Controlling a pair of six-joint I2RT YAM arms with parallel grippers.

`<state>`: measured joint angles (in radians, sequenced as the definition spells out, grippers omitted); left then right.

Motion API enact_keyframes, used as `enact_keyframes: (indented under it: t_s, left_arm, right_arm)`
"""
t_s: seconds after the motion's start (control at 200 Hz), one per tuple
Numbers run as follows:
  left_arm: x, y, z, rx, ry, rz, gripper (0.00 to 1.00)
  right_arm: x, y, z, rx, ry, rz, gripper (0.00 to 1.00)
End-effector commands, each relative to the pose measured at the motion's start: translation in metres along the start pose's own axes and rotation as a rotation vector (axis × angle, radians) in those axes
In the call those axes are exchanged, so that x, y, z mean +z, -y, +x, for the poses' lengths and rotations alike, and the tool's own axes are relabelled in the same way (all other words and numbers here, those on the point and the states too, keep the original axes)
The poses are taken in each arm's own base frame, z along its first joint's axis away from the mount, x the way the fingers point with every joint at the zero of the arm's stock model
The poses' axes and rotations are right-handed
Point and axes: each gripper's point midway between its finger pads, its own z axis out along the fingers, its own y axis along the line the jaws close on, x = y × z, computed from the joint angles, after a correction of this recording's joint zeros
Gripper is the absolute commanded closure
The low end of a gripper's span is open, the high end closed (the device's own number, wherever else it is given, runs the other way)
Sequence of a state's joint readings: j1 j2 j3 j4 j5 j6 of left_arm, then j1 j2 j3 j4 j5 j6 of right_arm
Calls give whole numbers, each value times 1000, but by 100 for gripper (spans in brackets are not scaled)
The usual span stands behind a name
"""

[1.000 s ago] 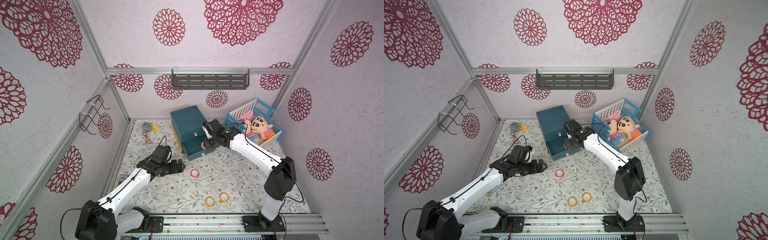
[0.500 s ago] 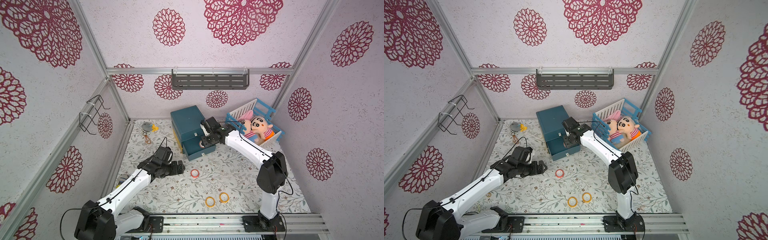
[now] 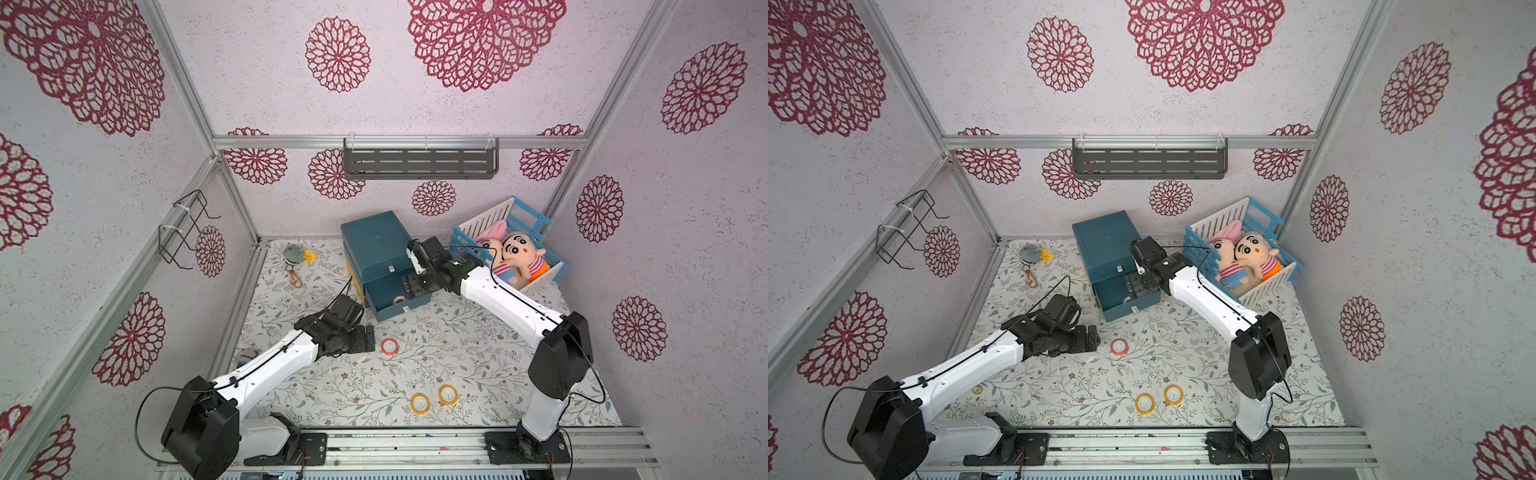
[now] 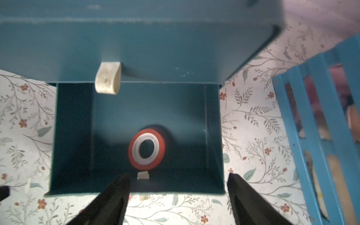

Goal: Place the transparent tape into the drawer according to color
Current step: Place the tape in the drawer.

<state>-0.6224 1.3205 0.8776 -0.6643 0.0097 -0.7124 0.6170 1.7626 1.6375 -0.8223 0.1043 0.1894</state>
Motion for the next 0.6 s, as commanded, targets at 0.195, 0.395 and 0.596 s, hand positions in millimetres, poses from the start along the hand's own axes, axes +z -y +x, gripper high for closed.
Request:
enact_keyframes:
  t_s: [0.195,0.395,0.596]
  left_arm:
    - [24,9,4,39,17,-149,3]
    - [48,22,7,29,31,-135,3]
    - [69,33,12,-8,45,-72,3]
  right_arm:
    - [-63,15,-8,92,172,-35,1]
    - [-78,31,0,120,198,-18,1]
    - [-92,44,-1,140,225,6,1]
